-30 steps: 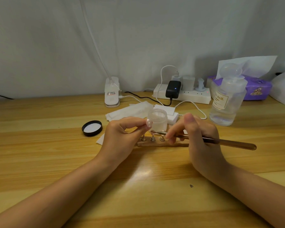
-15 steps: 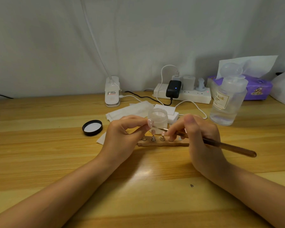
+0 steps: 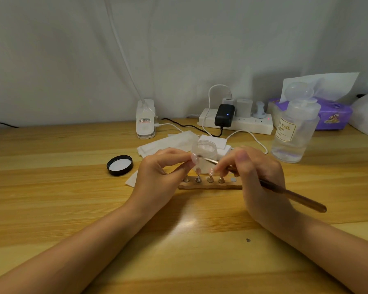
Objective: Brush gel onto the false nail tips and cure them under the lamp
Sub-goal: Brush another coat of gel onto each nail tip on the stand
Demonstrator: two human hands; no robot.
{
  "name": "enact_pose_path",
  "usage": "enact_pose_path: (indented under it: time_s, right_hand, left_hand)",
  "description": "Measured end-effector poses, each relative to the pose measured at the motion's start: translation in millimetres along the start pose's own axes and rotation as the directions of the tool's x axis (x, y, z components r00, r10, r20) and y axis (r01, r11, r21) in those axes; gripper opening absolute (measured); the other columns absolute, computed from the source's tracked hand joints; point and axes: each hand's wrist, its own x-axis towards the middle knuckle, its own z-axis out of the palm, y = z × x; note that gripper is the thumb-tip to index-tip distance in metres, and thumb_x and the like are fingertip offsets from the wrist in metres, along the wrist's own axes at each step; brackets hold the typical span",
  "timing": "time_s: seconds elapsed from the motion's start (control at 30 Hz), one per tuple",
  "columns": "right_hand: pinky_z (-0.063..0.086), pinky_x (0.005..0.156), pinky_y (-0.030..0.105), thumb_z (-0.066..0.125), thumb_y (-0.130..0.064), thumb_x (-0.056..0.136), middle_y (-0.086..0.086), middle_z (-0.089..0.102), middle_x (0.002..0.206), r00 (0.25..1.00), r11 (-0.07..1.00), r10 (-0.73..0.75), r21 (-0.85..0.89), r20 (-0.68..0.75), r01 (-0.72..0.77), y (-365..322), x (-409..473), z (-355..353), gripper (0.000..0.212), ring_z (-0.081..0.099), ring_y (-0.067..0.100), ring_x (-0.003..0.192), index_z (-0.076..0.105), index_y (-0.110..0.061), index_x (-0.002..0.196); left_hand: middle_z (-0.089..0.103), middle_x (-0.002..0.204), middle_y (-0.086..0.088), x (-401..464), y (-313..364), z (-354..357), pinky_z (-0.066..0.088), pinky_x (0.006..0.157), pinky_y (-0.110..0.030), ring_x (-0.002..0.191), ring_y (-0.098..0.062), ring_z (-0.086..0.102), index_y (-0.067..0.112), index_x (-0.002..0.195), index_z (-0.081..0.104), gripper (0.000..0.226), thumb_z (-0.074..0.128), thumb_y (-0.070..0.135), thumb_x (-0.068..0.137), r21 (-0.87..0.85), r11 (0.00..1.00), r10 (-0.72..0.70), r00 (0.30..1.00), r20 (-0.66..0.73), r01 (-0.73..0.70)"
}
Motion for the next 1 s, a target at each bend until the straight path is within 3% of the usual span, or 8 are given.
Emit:
enact_pose_path:
  time_s: [0.17, 0.3, 0.43, 0.53, 0.63, 0.73, 0.87, 1.0]
  right_hand:
    - [0.043, 0.067, 0.028, 0.037, -0.032, 0.093, -0.01, 0.057, 0.067, 0.997, 0.995, -0.005, -0.101, 0.078, 0.013, 1.1, 1.2, 3.0, 0.026, 0.055, 0.002, 0.071, 0.058, -0.03, 0.077]
    - [0.043, 0.066, 0.031, 0.027, -0.044, 0.097, -0.008, 0.058, 0.061, 0.999, 0.998, -0.041, -0.036, 0.033, 0.042, 2.3, -0.6, 0.5, 0.045, 0.054, 0.003, 0.064, 0.059, -0.027, 0.07]
    - [0.044, 0.062, 0.037, 0.032, -0.032, 0.096, -0.005, 0.057, 0.058, 0.999, 0.999, -0.038, 0.005, -0.015, 0.038, 2.0, -1.3, -1.7, 0.037, 0.053, 0.003, 0.061, 0.056, -0.03, 0.067]
    - [0.046, 0.062, 0.04, 0.034, -0.025, 0.091, -0.003, 0.058, 0.063, 1.0, 1.0, -0.006, -0.026, 0.008, 0.006, 1.2, 0.8, 1.5, 0.034, 0.055, 0.007, 0.065, 0.06, -0.021, 0.069]
    - [0.045, 0.064, 0.033, 0.037, -0.026, 0.091, -0.014, 0.055, 0.07, 0.997, 0.993, -0.027, -0.113, 0.072, 0.035, 1.1, 1.8, 3.8, 0.028, 0.055, 0.007, 0.069, 0.059, -0.025, 0.074]
    - [0.042, 0.066, 0.03, 0.036, -0.028, 0.093, -0.021, 0.052, 0.068, 0.997, 0.992, -0.058, -0.109, 0.054, 0.064, 3.0, 0.0, 2.3, 0.04, 0.053, 0.002, 0.066, 0.065, -0.016, 0.068]
    - [0.043, 0.062, 0.038, 0.033, -0.023, 0.093, -0.006, 0.057, 0.057, 0.997, 0.995, -0.074, -0.062, -0.008, 0.073, 5.0, -1.7, -1.6, 0.047, 0.052, 0.004, 0.059, 0.063, -0.011, 0.059]
    - [0.045, 0.062, 0.038, 0.035, -0.026, 0.093, -0.003, 0.059, 0.063, 0.997, 0.993, -0.077, -0.093, 0.01, 0.077, 5.4, -0.4, 0.7, 0.041, 0.054, 0.007, 0.064, 0.064, -0.013, 0.068]
  left_hand:
    - [0.067, 0.085, 0.01, -0.7, 1.6, -0.9, 0.048, 0.077, -0.021, 0.087, -0.007, 0.06, 0.02, 0.094, 0.07, 0.02, 0.067, 0.008, 0.079, 0.026, 1.0, -0.003, 1.0, 0.003, 0.003]
    - [0.067, 0.086, 0.008, -0.8, 2.5, -0.9, 0.048, 0.077, -0.023, 0.087, -0.008, 0.059, 0.018, 0.096, 0.071, 0.019, 0.067, 0.009, 0.079, 0.03, 0.999, -0.018, 1.0, 0.001, 0.018]
    - [0.067, 0.087, 0.006, -0.9, 3.1, -0.8, 0.048, 0.077, -0.022, 0.087, -0.007, 0.059, 0.016, 0.095, 0.072, 0.017, 0.067, 0.01, 0.079, 0.023, 0.999, -0.023, 1.0, 0.002, 0.023]
    - [0.067, 0.086, 0.006, -1.3, 3.7, -1.6, 0.047, 0.076, -0.02, 0.087, -0.006, 0.059, 0.018, 0.094, 0.072, 0.018, 0.068, 0.01, 0.079, 0.025, 1.0, -0.018, 1.0, 0.002, 0.018]
    - [0.066, 0.085, 0.007, -1.0, 2.6, -1.4, 0.047, 0.076, -0.022, 0.087, -0.008, 0.059, 0.019, 0.092, 0.072, 0.017, 0.068, 0.009, 0.079, 0.029, 0.999, -0.024, 1.0, -0.003, 0.024]
    - [0.066, 0.084, 0.008, -0.5, 2.7, -0.9, 0.048, 0.075, -0.021, 0.087, -0.009, 0.059, 0.02, 0.093, 0.071, 0.019, 0.069, 0.009, 0.078, 0.025, 0.999, -0.026, 1.0, -0.006, 0.026]
    - [0.066, 0.084, 0.008, -1.2, 3.3, -1.7, 0.047, 0.077, -0.019, 0.088, -0.008, 0.059, 0.023, 0.092, 0.07, 0.02, 0.069, 0.01, 0.077, 0.018, 0.999, -0.026, 1.0, -0.006, 0.027]
    - [0.066, 0.083, 0.008, -1.1, 3.7, -1.7, 0.046, 0.076, -0.018, 0.087, -0.007, 0.059, 0.022, 0.091, 0.07, 0.019, 0.069, 0.009, 0.078, 0.026, 0.999, -0.028, 1.0, -0.007, 0.028]
